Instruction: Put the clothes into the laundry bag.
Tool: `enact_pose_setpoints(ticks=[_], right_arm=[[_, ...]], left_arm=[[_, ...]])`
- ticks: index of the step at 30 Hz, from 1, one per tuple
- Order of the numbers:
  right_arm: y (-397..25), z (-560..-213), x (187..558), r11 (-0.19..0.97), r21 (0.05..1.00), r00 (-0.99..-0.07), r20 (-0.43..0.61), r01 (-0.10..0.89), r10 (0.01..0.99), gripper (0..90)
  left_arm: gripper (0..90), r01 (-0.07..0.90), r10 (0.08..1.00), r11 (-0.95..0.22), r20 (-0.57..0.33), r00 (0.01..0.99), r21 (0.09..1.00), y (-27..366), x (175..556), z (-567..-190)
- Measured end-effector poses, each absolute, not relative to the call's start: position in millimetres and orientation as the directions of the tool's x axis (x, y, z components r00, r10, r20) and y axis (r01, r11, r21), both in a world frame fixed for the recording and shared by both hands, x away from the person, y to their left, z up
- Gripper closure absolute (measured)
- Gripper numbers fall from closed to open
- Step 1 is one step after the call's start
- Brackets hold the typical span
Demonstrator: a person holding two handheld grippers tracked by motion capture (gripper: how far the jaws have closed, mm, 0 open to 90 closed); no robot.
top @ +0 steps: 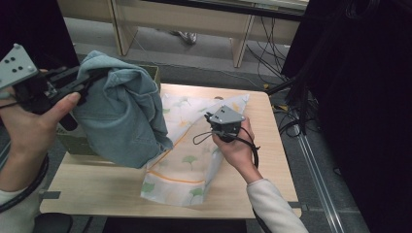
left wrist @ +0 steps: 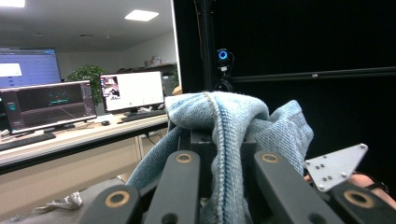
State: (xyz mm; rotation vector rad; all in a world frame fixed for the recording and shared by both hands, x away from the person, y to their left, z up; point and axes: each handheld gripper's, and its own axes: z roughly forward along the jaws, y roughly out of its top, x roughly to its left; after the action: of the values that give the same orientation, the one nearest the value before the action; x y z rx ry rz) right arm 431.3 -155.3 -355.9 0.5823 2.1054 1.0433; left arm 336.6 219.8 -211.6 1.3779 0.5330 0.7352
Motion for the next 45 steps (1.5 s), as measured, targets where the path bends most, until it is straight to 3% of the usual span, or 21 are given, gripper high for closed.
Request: enact_pose_setpoints(ticks=[45], right_arm=[[-152,-356,430,0.556,0.822,-0.653,-0.355,0.122,0.669,89.9]], left_arm=[[83.3,-0.033,0.624,0.022,0.012,0.781,0.999,173,337,-261]])
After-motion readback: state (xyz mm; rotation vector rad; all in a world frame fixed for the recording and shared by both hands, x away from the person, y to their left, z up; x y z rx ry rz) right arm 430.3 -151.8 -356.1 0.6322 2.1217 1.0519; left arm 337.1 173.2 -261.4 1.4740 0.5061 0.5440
